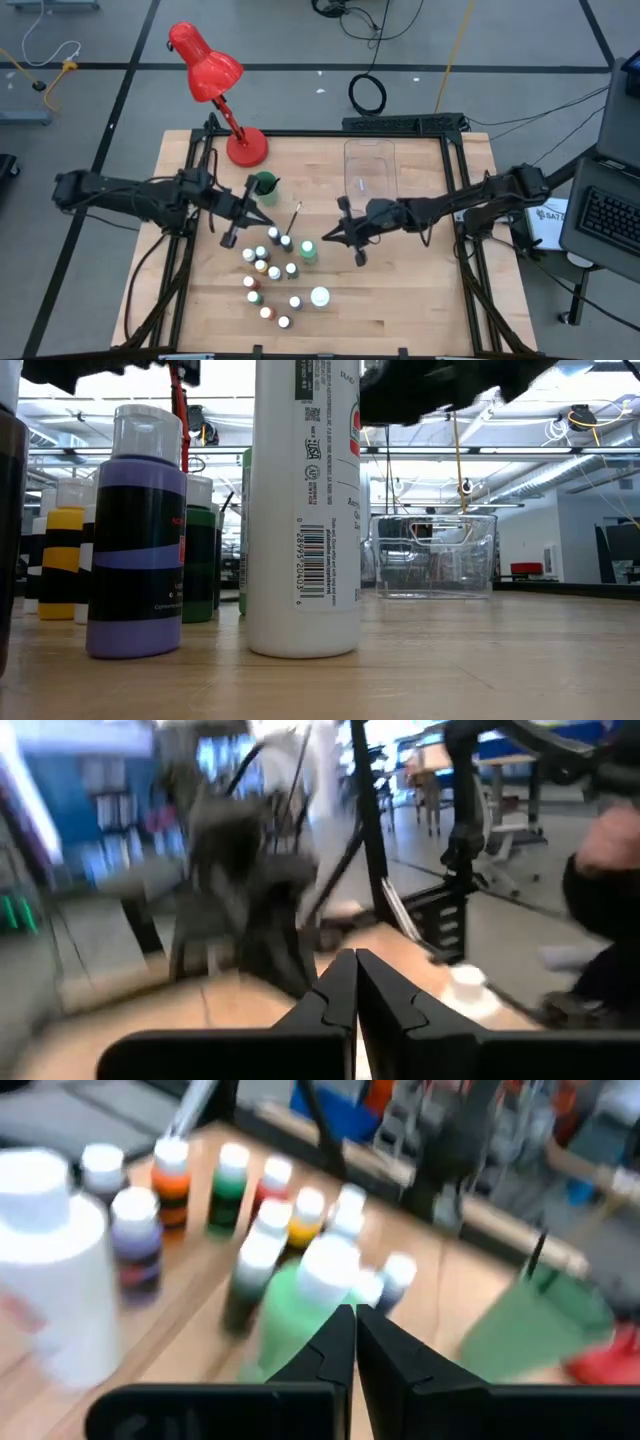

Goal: Pick & Place Paint Supplies
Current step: Put the large green paint bottle into the transparent bin

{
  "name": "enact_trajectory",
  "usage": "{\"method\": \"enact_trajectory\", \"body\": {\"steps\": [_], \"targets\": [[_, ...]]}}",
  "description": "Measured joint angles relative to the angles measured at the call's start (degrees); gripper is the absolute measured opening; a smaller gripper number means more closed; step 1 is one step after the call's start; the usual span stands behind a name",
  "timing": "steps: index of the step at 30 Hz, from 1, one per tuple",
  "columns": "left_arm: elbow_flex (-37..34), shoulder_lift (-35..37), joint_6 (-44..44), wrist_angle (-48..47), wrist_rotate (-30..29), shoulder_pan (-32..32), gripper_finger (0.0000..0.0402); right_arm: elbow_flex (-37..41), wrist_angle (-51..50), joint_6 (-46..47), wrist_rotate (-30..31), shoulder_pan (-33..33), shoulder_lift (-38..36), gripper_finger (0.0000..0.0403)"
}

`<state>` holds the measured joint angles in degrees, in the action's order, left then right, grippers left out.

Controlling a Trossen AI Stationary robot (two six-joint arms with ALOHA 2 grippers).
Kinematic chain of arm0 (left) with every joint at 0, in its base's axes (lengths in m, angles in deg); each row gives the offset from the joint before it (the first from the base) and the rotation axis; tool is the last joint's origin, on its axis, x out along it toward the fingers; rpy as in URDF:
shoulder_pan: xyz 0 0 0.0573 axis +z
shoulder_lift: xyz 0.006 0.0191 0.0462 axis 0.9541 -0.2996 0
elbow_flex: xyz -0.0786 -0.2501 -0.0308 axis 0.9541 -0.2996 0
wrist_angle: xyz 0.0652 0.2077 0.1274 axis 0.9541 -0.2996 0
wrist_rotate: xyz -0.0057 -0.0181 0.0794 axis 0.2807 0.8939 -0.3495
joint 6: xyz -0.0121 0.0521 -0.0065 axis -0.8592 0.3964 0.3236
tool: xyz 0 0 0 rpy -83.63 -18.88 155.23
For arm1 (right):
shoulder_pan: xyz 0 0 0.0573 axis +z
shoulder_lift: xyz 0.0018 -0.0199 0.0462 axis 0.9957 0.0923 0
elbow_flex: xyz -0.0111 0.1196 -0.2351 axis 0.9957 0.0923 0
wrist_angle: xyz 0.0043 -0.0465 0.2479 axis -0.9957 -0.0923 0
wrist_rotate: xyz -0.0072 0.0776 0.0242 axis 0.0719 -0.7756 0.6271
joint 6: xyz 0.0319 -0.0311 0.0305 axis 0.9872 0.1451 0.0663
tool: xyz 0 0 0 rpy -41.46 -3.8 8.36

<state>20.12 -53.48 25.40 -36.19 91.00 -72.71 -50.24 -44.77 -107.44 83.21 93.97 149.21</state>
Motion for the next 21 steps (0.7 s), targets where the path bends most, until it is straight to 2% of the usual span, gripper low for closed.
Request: {"method": "enact_trajectory", "body": {"steps": [2, 5, 9, 11, 15, 18, 21], "targets": [[0.0, 1.8, -4.2, -6.6, -0.4, 0.0, 0.0007, 0.0, -6.5, 2.1, 5.3, 2.6, -2.2, 0.0009], [0.0, 3.5, -2.9, -15.9, -1.3, -0.4, 0.0003, 1.7, -14.8, 6.4, 16.1, 7.3, -5.0, 0.0008], [-0.8, 6.8, -1.0, -19.6, -10.0, -0.8, 0.0004, 7.7, -14.6, 11.5, 24.3, 13.3, -6.4, 0.0004], [-1.7, 9.5, 0.6, -18.7, -12.9, -0.5, 0.0003, 11.1, -9.4, 12.1, 26.0, 15.6, -6.4, 0.0002], [-3.1, 13.2, 1.4, -16.5, -13.5, 2.4, 0.0002, 17.0, 5.8, 9.3, 25.7, 18.0, -6.3, 0.0003], [-6.9, 13.8, 1.2, -12.0, -13.1, 3.8, 0.0001, 18.5, 15.1, 3.8, 26.0, 18.6, -6.8, 0.0004], [-12.1, 13.9, 1.4, -7.3, -13.3, 4.8, 0.0002, 18.1, 23.5, 3.0, 27.7, 17.6, -7.5, 0.0004]]}}
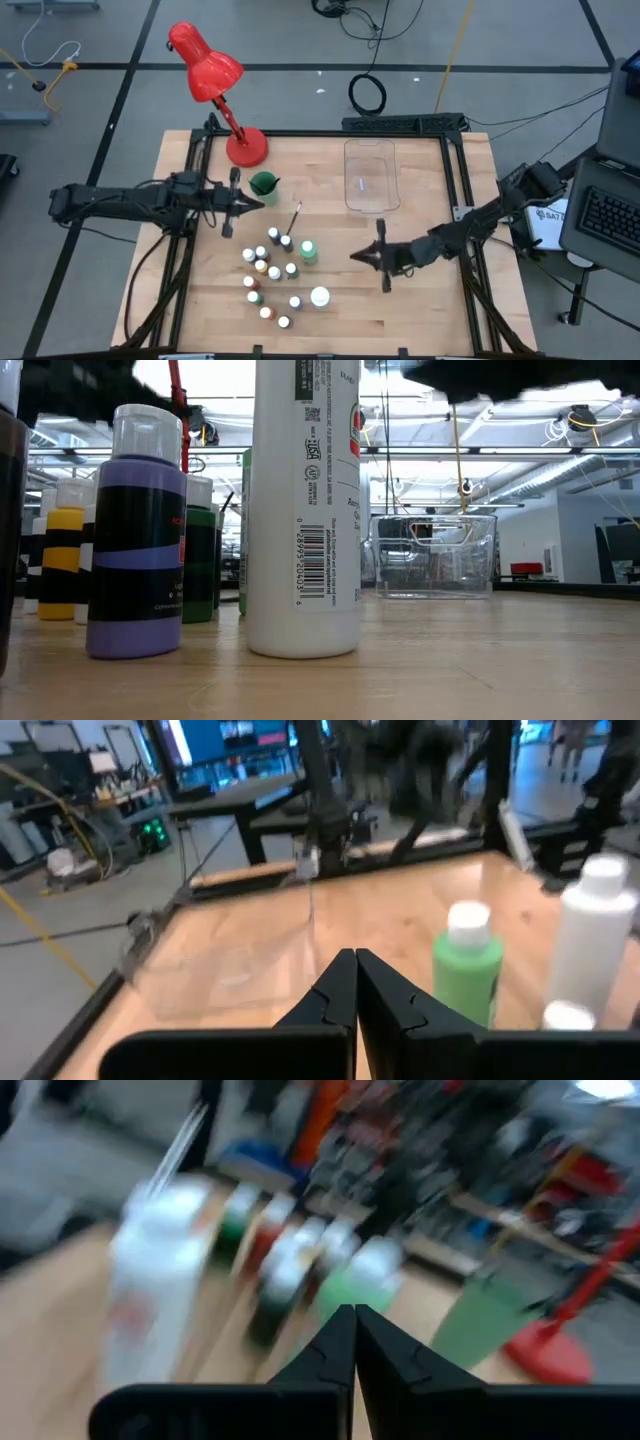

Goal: Pick & Place Paint Supplies
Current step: Put the large green paint bottle into the transparent bin

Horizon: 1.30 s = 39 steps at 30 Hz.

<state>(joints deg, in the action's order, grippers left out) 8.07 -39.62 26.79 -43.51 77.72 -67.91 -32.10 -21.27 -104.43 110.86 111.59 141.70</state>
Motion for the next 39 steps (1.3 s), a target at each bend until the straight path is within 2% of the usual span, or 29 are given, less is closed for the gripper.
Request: {"method": "enact_trajectory", "body": {"steps": [3, 6, 12, 17, 21, 24, 30, 39], "targets": [[-4.0, 0.2, 0.5, 4.0, -1.5, 0.9, 0.0001, -1.6, 0.3, 1.1, -1.4, -3.3, -1.1, 0.0010], [-6.9, 0.4, 2.0, 6.3, -3.2, 1.9, 0.0008, -4.5, -5.2, 4.7, -9.7, -8.5, -1.3, 0.0030], [-7.4, 0.4, 3.4, 7.2, -4.6, 3.9, 0.0003, -10.3, -8.4, 12.9, -27.7, -18.8, 1.9, 0.0120], [-7.4, 0.4, 3.5, 7.0, -4.6, 4.9, 0.0009, -16.3, -8.4, 14.9, -35.2, -21.4, 8.6, 0.0192], [-7.4, 0.4, 3.5, 6.9, -4.6, 5.4, 0.0018, -21.4, -8.5, 14.3, -38.9, -21.6, 14.6, 0.0226], [-7.4, 0.4, 4.0, 6.7, -4.5, 5.5, 0.0016, -23.7, -8.8, 14.3, -39.5, -21.6, 18.1, 0.0237], [-7.4, 0.4, 4.5, 6.0, -4.3, 5.5, 0.0002, -25.6, -9.2, 16.6, -44.0, -22.9, 22.3, 0.0239], [-7.4, 0.4, 4.9, 5.8, -3.7, 5.5, 0.0017, -25.7, -12.3, 16.7, -44.0, -23.9, 23.7, 0.0226]]}}
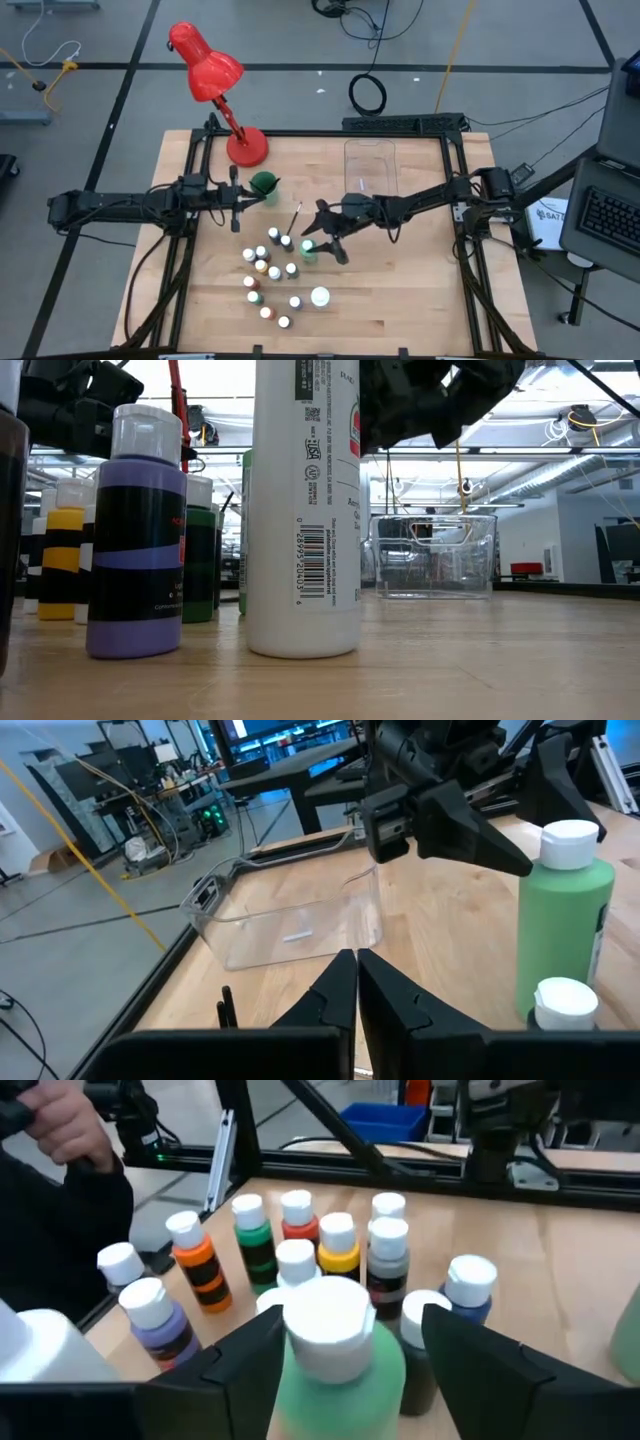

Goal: Pick & Place Paint Supplies
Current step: Put the large green paint bottle into the transparent bin

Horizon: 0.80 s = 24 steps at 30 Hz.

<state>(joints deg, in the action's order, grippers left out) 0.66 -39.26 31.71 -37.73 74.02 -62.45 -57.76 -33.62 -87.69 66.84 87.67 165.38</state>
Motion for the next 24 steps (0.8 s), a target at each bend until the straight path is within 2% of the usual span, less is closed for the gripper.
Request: {"method": "enact_trajectory", "body": {"steps": [6, 10, 15, 21, 24], "targets": [[0.0, 0.0, 0.0, 0.0, 0.3, 0.0, 0.0002, 0.0, -0.2, -0.4, 0.0, 0.0, -0.1, 0.0217], [0.0, 0.0, 0.0, 0.0, 0.3, 0.0, 0.0013, 0.0, -0.4, -0.8, -0.2, 0.0, -0.1, 0.0203], [0.0, 0.0, 0.0, 0.0, 0.3, 0.0, 0.0020, 0.0, -0.8, -3.2, -1.5, 0.1, -0.1, 0.0168], [0.0, 0.0, -0.1, 0.0, 0.3, 0.0, 0.0007, 0.1, 1.3, -3.9, -1.4, 0.6, 0.0, 0.0102], [0.0, 0.0, -0.2, 0.0, 0.3, 0.0, 0.0002, 0.1, 4.1, -4.0, -1.2, 0.6, 0.0, 0.0102]]}}
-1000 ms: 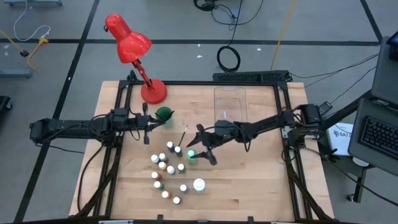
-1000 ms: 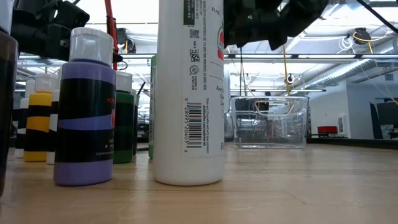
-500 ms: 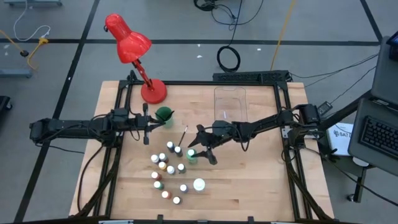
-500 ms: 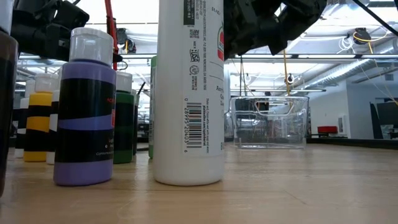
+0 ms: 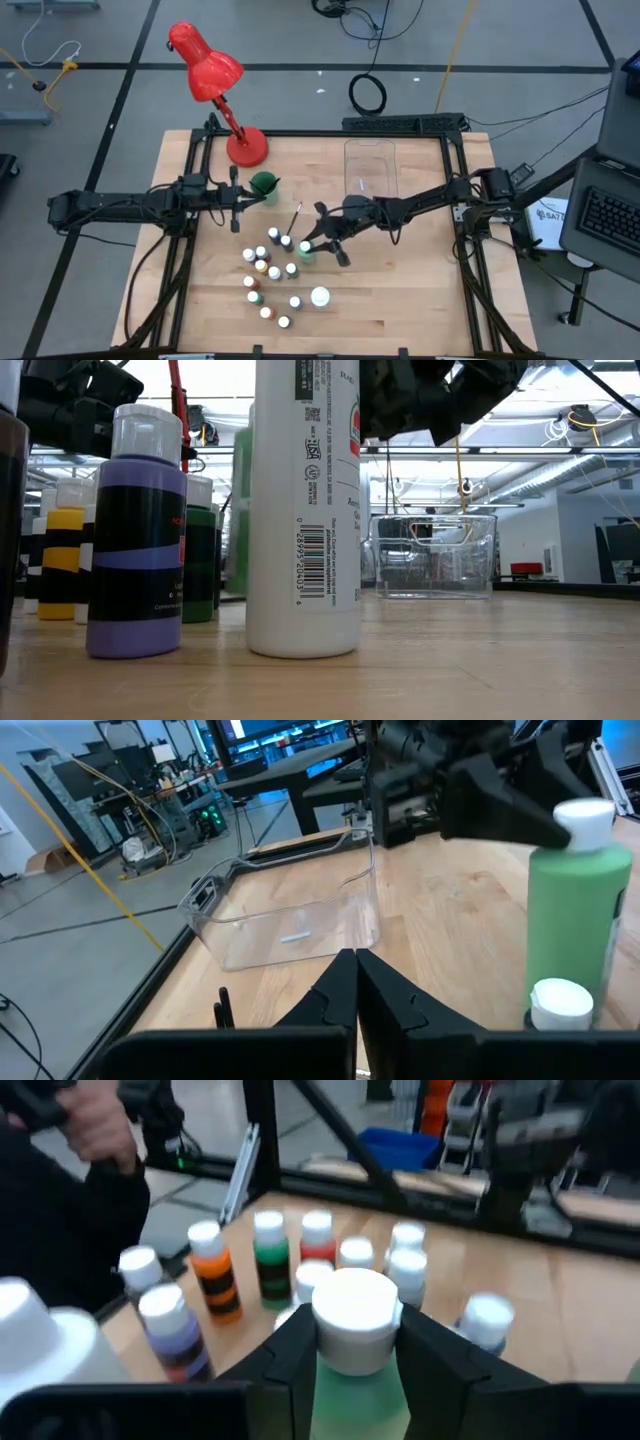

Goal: Pick & Place Paint Supplies
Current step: Put the large green paint bottle into the transparent bin

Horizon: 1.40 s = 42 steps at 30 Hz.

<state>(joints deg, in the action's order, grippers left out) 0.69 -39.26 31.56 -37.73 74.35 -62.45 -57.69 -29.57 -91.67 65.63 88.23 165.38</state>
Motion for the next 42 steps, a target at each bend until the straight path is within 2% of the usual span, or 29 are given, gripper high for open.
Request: {"method": "enact_trajectory", "body": {"steps": [5, 9, 12, 17, 20, 25, 29, 35, 38, 42], "targets": [[0.0, 0.0, 0.0, -0.1, 0.0, 0.0, 0.0016, 0.0, -1.7, -0.5, 1.6, -0.1, -3.5, 0.0102], [0.0, 0.0, 0.0, -0.1, 0.0, 0.0, 0.0020, 0.0, -7.8, -3.9, 4.9, 0.2, -10.9, 0.0102], [0.0, 0.0, 0.1, -0.1, 0.0, 0.0, 0.0016, 0.0, -15.1, -8.2, 13.5, 0.6, -19.4, 0.0102], [0.0, 0.0, 0.5, -0.1, 0.0, 0.0, 0.0002, 0.0, -24.2, -13.2, 33.8, -0.9, -32.4, 0.0102], [0.0, 0.0, 0.6, 0.0, 0.0, 0.0, 0.0007, 0.0, -28.2, -13.8, 40.1, -3.8, -36.7, 0.0102], [0.0, 0.0, 0.5, 0.1, 0.0, 0.0, 0.0020, 0.0, -33.4, -10.0, 38.8, -10.9, -37.4, 0.0102], [0.0, 0.0, 0.5, 0.1, 0.0, 0.0, 0.0015, 2.4, -32.7, -8.3, 37.2, -16.1, -35.3, 0.0102], [0.0, 0.0, 0.5, 0.0, -0.1, 0.0, 0.0002, 9.5, -24.8, -6.7, 36.7, -22.4, -33.1, 0.0102], [0.0, 0.0, 0.5, 0.0, -0.1, 0.0, 0.0010, 13.1, -20.4, -4.3, 34.0, -24.7, -33.1, 0.0102], [0.0, 0.0, 0.5, 0.7, -0.1, 0.0, 0.0020, 17.8, -12.5, -1.6, 33.9, -27.0, -31.9, 0.0102]]}}
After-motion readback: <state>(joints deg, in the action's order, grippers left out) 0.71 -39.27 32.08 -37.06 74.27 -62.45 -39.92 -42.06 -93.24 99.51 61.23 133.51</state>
